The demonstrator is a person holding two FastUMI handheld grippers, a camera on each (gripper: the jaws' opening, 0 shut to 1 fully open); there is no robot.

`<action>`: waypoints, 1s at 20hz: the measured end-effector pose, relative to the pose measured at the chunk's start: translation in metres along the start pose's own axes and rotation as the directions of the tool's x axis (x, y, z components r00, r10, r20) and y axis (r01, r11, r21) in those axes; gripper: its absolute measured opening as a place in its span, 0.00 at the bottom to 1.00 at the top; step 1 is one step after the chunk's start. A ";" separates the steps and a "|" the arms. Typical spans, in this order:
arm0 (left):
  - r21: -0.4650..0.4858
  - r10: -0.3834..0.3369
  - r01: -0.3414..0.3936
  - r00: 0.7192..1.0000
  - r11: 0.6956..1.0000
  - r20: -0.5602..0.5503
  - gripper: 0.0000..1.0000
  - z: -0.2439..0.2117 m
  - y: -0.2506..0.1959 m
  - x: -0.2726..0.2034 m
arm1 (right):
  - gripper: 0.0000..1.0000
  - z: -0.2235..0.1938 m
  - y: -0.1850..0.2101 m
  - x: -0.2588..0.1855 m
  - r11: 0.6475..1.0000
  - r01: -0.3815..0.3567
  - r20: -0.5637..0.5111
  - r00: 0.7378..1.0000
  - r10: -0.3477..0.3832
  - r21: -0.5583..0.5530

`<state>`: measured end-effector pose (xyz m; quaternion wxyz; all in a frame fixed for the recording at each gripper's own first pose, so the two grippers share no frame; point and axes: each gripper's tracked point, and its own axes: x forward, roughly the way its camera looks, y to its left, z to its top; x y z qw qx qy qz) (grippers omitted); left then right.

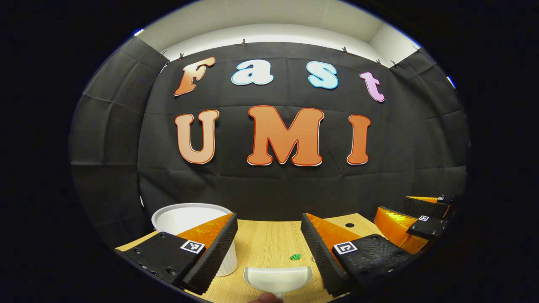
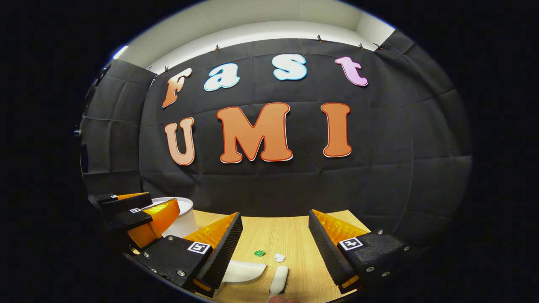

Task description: Pick up the small broom and dustpan from the desktop, sweep the trash into the dustpan with the broom, and then empty the trash into the garbage bin.

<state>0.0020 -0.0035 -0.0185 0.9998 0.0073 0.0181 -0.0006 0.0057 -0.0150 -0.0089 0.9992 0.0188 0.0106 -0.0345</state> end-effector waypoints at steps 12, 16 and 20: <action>0.003 0.013 -0.013 0.999 1.000 0.042 0.95 0.016 0.000 0.002 | 0.95 0.004 0.006 0.001 1.000 -0.018 0.004 1.000 0.018 0.002; -0.003 0.017 -0.017 0.999 1.000 0.044 0.95 0.017 0.001 0.000 | 0.95 0.002 0.005 0.000 1.000 -0.019 0.000 1.000 0.019 -0.013; -0.008 0.021 -0.021 0.999 1.000 0.050 0.94 0.017 0.007 -0.003 | 0.95 -0.006 0.008 -0.002 0.999 -0.034 -0.033 0.999 0.034 0.000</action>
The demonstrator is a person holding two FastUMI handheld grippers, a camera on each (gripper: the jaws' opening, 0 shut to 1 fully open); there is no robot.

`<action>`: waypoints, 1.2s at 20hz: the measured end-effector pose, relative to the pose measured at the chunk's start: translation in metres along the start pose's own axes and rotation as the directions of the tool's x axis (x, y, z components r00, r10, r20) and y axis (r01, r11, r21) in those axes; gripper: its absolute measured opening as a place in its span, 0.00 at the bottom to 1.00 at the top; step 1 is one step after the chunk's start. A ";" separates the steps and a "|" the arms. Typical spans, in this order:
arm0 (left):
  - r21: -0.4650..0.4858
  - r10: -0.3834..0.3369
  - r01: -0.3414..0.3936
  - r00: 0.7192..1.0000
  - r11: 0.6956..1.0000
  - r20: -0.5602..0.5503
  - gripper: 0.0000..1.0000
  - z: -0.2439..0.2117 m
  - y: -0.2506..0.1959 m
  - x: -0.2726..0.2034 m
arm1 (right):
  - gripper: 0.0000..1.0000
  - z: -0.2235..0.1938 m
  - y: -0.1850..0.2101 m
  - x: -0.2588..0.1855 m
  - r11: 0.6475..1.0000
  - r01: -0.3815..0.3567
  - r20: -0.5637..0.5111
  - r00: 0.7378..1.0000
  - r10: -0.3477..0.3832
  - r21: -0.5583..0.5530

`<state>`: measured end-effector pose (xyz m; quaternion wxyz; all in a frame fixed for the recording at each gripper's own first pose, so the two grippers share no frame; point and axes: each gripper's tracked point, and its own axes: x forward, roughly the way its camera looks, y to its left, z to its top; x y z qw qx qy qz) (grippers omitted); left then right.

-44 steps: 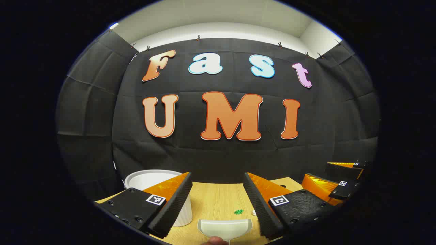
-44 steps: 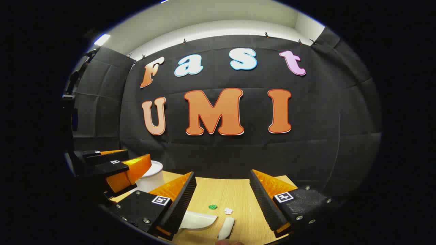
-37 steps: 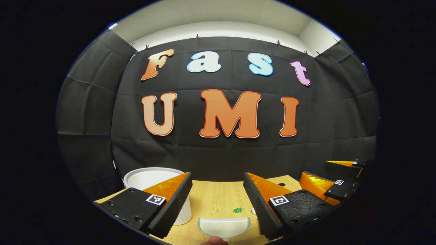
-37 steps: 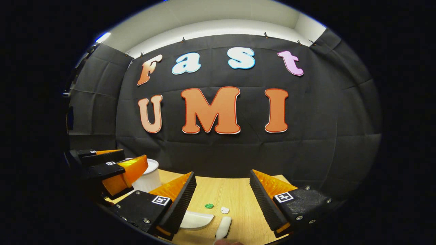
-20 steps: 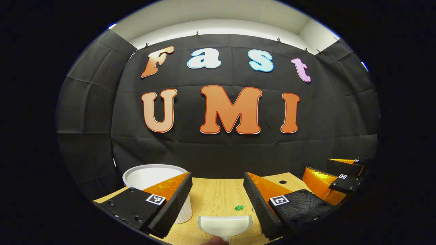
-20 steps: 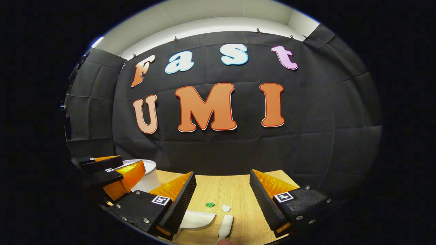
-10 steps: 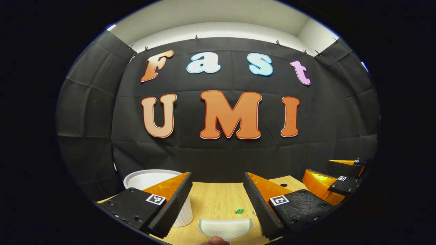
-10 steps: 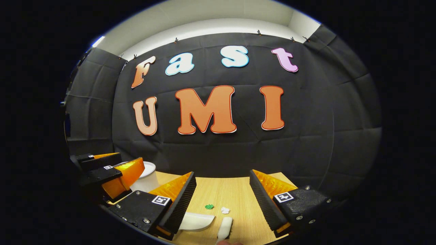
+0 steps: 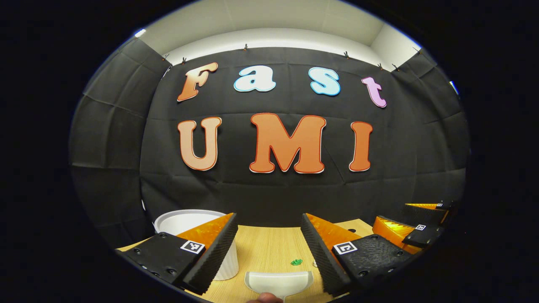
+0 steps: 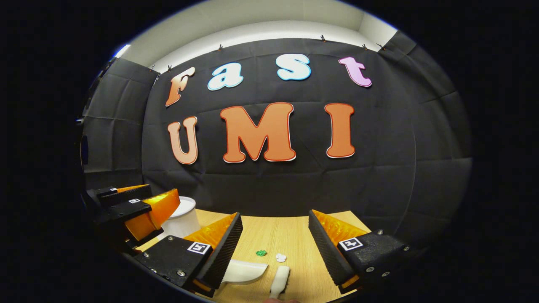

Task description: Pick up the small broom and dustpan from the desktop, sweep the trash into the dustpan with the broom, and then empty the trash into the garbage bin.

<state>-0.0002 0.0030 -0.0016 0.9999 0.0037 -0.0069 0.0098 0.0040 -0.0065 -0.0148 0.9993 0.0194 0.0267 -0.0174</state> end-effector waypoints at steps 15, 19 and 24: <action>-0.097 -0.104 0.068 0.897 0.993 -0.429 0.95 -0.140 -0.003 0.003 | 0.95 -0.136 -0.006 0.000 0.997 0.073 -0.435 0.897 -0.070 -0.012; -0.129 -0.135 0.067 0.743 0.989 -0.655 0.96 -0.212 0.001 -0.008 | 0.95 -0.197 0.001 -0.017 0.990 0.130 -0.622 0.780 -0.070 0.052; -0.189 -0.214 0.101 0.463 0.977 -0.860 0.98 -0.246 -0.001 -0.012 | 0.95 -0.247 -0.008 -0.034 0.983 0.181 -0.743 0.654 -0.146 -0.034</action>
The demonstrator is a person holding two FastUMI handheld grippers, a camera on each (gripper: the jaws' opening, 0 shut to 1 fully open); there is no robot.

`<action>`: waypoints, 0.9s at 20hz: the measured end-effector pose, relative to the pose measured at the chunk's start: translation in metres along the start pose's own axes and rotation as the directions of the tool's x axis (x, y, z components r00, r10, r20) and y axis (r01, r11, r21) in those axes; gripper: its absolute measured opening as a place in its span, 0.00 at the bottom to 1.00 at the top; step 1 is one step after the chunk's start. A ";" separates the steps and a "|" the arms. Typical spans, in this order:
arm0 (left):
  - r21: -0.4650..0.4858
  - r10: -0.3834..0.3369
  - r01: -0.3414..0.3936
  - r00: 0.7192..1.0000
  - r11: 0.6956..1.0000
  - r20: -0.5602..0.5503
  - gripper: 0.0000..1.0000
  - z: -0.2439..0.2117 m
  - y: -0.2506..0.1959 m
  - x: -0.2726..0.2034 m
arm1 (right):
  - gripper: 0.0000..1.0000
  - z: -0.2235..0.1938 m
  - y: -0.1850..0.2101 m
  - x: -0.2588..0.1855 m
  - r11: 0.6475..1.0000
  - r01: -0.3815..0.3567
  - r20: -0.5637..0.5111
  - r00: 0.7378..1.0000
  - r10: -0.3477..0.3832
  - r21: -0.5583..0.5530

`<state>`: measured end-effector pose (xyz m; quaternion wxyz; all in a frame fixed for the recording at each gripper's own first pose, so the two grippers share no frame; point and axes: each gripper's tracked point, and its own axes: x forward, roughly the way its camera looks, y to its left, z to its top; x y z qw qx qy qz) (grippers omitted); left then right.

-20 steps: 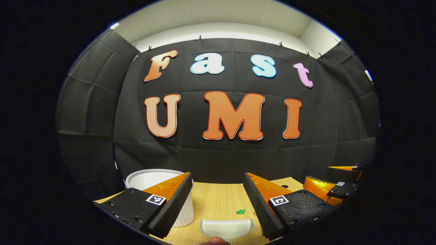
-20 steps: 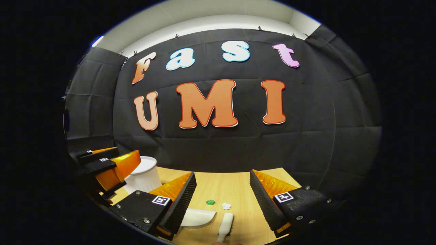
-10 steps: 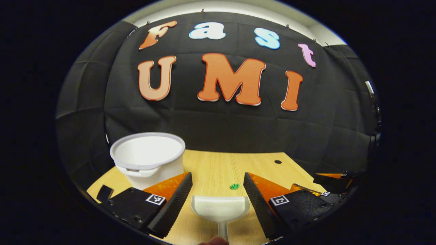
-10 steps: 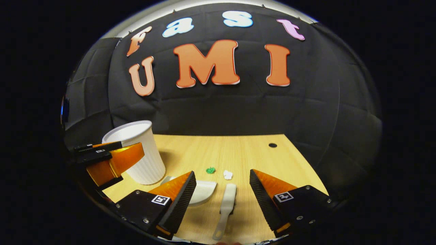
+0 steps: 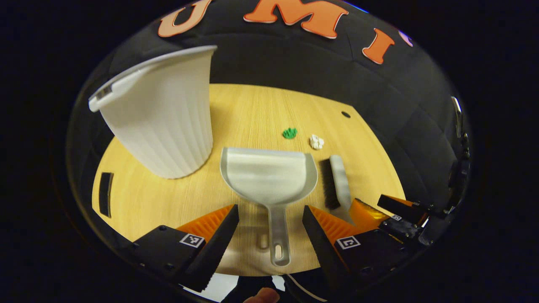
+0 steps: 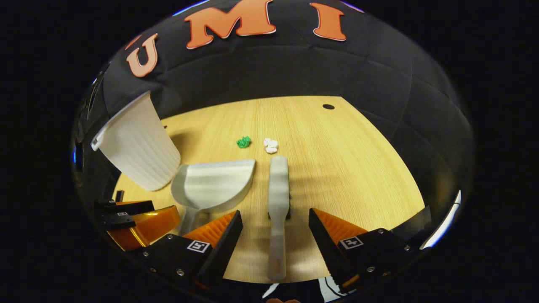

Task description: Pick up the small broom and dustpan from the desktop, sweep the trash into the dustpan with the broom, and then empty the trash into the garbage bin.

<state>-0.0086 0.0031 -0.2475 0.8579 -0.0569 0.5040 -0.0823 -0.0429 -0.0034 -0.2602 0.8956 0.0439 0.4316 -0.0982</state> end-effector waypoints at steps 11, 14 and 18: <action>-0.043 0.112 -0.130 0.951 0.991 -0.287 0.97 -0.004 -0.001 0.015 | 0.96 -0.019 -0.001 0.058 0.984 -0.111 -0.241 0.968 0.075 -0.138; -0.051 0.124 -0.149 0.933 0.987 -0.338 0.97 -0.003 -0.002 0.025 | 0.95 -0.020 -0.003 0.069 0.976 -0.134 -0.282 0.956 0.083 -0.169; -0.025 0.110 -0.128 0.920 0.991 -0.377 0.86 -0.005 -0.007 0.034 | 0.75 -0.018 -0.005 0.080 0.983 -0.099 -0.310 0.950 0.047 -0.154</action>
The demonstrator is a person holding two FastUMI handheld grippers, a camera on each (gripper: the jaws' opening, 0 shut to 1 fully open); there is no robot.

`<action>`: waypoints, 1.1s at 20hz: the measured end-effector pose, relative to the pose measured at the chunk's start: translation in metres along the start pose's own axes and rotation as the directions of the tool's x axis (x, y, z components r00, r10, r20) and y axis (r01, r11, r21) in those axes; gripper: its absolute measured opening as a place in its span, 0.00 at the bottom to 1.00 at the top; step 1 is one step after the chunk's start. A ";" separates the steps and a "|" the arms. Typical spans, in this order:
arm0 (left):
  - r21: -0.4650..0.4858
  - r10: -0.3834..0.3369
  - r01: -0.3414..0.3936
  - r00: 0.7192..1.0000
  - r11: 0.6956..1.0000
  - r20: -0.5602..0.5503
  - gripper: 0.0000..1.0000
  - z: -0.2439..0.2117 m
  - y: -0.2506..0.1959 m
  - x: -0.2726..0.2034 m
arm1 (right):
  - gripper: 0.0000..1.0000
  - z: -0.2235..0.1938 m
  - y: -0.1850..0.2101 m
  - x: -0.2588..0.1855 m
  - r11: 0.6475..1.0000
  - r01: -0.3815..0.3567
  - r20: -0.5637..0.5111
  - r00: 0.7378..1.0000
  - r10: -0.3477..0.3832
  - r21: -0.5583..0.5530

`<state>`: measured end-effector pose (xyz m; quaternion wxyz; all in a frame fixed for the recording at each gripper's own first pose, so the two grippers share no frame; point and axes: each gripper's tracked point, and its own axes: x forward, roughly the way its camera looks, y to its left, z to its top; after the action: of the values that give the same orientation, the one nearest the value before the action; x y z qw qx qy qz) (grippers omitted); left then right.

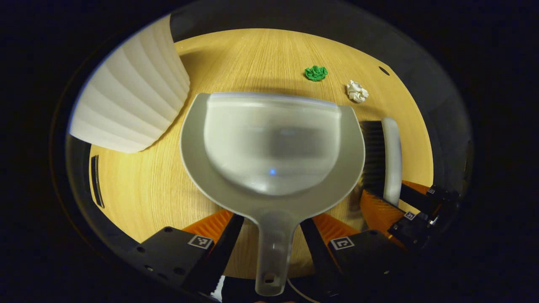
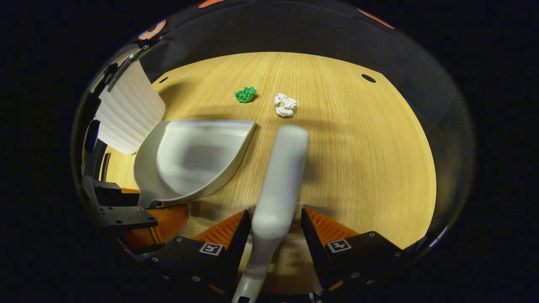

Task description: Pick up the small broom and dustpan from the desktop, sweep the trash into the dustpan with the broom, and then empty the trash into the garbage bin.

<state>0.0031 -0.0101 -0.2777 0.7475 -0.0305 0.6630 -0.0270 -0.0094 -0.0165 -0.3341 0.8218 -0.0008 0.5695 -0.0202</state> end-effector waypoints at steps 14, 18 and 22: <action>0.441 -0.086 0.092 0.996 0.893 -0.034 0.31 0.028 0.029 -0.022 | 0.35 0.066 -0.058 0.010 0.996 -0.034 -0.004 0.999 0.035 0.077; 0.545 -0.070 0.113 0.993 0.831 -0.098 0.34 0.038 0.037 -0.021 | 0.35 0.127 -0.070 0.029 0.996 -0.069 0.020 0.997 0.071 -0.062; 0.598 -0.029 0.097 0.992 0.796 -0.122 0.30 0.047 0.042 -0.014 | 0.35 0.171 -0.074 0.060 0.956 -0.098 0.004 0.995 0.103 -0.276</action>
<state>0.0484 0.0338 -0.2619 0.6808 0.1880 0.6574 -0.2626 0.1694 -0.0958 -0.3281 0.8189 -0.0864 0.5584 0.1007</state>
